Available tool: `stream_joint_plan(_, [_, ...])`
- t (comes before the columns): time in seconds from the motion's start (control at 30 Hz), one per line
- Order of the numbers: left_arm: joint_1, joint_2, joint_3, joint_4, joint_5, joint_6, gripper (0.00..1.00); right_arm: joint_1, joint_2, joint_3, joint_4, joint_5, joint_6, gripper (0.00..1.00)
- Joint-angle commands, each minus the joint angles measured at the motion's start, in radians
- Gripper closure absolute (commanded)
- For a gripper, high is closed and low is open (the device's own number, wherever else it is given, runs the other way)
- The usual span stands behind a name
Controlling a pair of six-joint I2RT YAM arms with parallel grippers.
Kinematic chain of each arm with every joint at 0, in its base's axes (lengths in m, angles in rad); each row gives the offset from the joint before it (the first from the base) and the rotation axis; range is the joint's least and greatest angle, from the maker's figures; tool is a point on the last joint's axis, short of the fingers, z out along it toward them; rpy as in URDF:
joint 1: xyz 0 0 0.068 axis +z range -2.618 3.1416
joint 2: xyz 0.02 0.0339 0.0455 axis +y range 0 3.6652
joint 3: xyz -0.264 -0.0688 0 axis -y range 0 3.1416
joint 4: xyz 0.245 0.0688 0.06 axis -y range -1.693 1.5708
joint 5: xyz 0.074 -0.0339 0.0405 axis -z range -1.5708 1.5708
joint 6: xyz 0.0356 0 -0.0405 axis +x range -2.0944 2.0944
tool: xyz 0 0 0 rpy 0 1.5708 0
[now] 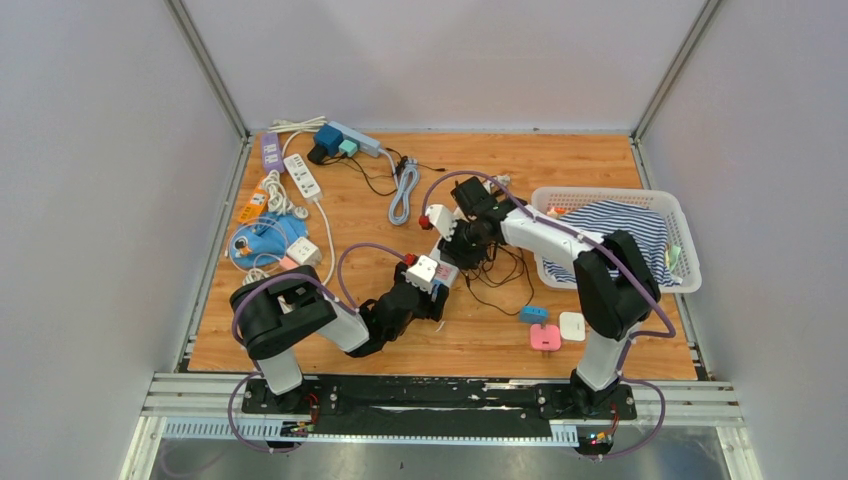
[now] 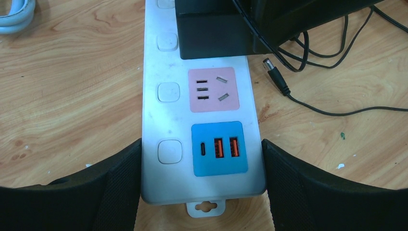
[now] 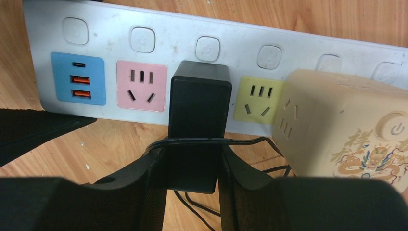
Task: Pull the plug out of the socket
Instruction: Remove the plug from the socket.
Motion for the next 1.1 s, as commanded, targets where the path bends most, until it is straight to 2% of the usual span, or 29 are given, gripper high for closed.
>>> stream_joint_plan(0.0, [-0.006,0.023,0.016,-0.001,0.063,0.056,1.00,-0.006,0.021,-0.017,-0.086,-0.290,0.004,1.00])
stream_joint_plan(0.1, [-0.006,0.020,0.014,-0.001,0.070,0.058,1.00,-0.084,0.020,-0.024,-0.079,-0.285,0.015,1.00])
stream_joint_plan(0.2, [-0.005,0.020,0.014,0.001,0.075,0.058,1.00,-0.091,0.023,-0.027,-0.080,-0.293,0.018,1.00])
stream_joint_plan(0.53, [-0.005,0.024,0.016,0.000,0.078,0.061,1.00,0.135,0.032,-0.004,-0.118,-0.332,-0.024,1.00])
stream_joint_plan(0.63, [-0.005,0.026,0.018,-0.001,0.079,0.063,1.00,0.106,0.032,-0.009,-0.110,-0.289,-0.026,1.00])
stream_joint_plan(0.83, [-0.005,0.024,0.019,-0.001,0.085,0.066,1.00,-0.050,0.013,-0.022,-0.088,-0.269,0.010,1.00])
stream_joint_plan(0.97, [-0.005,0.022,0.016,0.001,0.089,0.066,1.00,-0.042,0.004,-0.024,-0.087,-0.280,0.016,1.00])
stream_joint_plan(1.07, [-0.005,0.021,0.015,0.001,0.090,0.064,1.00,0.018,0.008,-0.024,-0.098,-0.306,-0.005,1.00])
